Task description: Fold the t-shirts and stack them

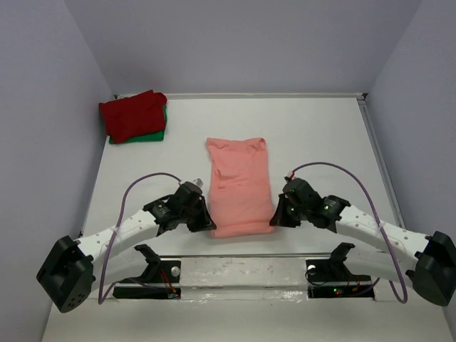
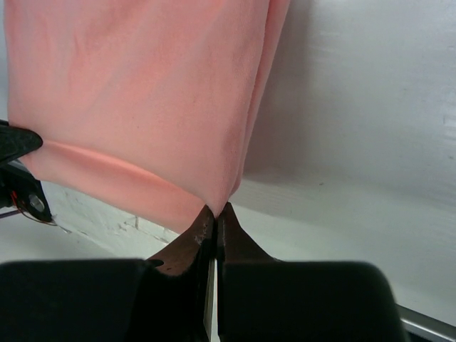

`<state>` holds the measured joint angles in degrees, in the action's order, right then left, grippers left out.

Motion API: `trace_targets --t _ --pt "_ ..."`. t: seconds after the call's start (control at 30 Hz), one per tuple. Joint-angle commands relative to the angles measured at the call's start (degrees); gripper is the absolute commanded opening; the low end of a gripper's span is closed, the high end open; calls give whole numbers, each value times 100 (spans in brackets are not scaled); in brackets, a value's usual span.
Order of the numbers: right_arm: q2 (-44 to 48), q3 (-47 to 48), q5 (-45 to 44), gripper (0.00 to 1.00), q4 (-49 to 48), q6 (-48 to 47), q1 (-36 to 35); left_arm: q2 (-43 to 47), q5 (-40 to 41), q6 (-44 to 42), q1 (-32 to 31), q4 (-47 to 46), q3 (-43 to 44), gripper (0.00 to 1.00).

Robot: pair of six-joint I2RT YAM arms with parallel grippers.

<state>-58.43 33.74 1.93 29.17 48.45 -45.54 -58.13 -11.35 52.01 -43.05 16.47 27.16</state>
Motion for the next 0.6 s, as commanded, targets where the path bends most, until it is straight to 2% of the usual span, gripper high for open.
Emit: trace_targets --t 0.0,0.3,0.43,0.57 --pt "218 160 -457 0 502 262 -244 267 239 81 -72 612 176 0" --pt "43 572 -913 0 730 201 -412 355 493 11 -107 928 588 0" --pt "-475 1239 -1370 0 933 -133 -412 -31 599 -199 -107 928 1106 0" --pt "-1395 2186 -2011 0 1117 -519 -412 -690 608 -498 -99 849 1826 0"
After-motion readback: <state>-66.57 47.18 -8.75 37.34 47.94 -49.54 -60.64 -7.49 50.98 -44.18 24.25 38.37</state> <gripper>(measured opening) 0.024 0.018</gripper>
